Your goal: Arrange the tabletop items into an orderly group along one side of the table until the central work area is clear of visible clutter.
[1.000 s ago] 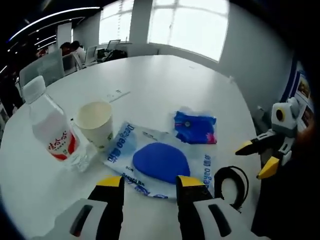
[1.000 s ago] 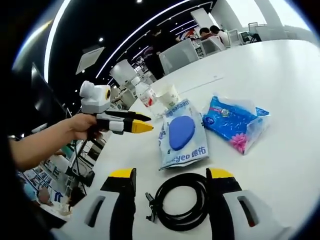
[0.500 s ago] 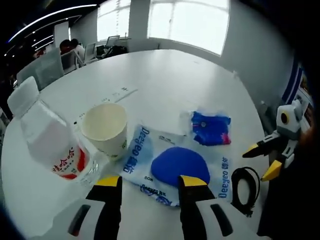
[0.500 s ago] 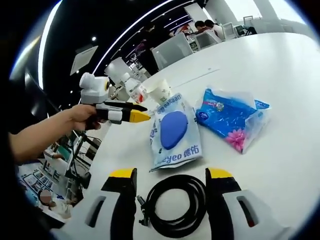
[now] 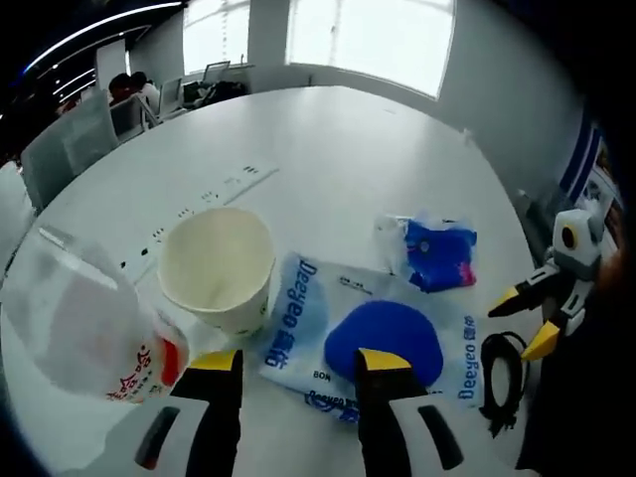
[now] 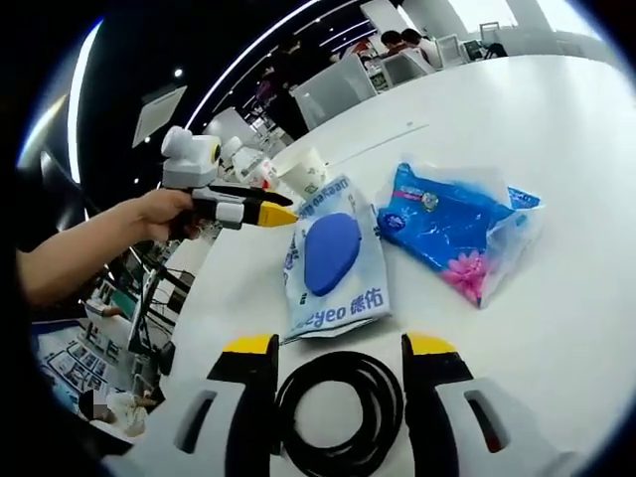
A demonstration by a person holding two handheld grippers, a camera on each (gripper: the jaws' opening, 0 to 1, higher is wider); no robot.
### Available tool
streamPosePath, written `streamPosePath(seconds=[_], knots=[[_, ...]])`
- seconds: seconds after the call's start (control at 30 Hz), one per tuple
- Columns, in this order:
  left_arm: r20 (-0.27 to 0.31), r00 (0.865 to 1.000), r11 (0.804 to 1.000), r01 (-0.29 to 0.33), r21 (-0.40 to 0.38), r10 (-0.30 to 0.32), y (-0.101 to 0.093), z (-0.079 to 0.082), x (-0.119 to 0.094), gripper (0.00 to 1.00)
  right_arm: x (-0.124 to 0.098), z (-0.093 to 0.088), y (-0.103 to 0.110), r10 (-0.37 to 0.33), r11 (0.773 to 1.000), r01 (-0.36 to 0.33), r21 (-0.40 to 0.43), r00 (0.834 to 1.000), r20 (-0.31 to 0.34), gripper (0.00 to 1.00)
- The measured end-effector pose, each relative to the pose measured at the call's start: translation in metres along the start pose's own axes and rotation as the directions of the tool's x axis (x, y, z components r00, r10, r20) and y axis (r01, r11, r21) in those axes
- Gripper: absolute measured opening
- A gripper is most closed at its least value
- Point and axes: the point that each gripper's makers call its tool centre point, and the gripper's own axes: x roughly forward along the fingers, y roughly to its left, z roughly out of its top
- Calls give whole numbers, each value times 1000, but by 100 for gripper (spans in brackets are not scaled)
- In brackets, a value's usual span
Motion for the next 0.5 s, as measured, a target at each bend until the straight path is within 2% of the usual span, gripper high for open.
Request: streamPosePath(seconds=[0.27,0.5], knots=[[-38,999,1000,18,9,-18,2,-7,12,40,11,1,-3,8,999,-7,35,1000,-17,39],[-45,999,1000,18,11,-17,9,-9,19,35,22,-4,-3,20,999,-18,43,999,-46,32]])
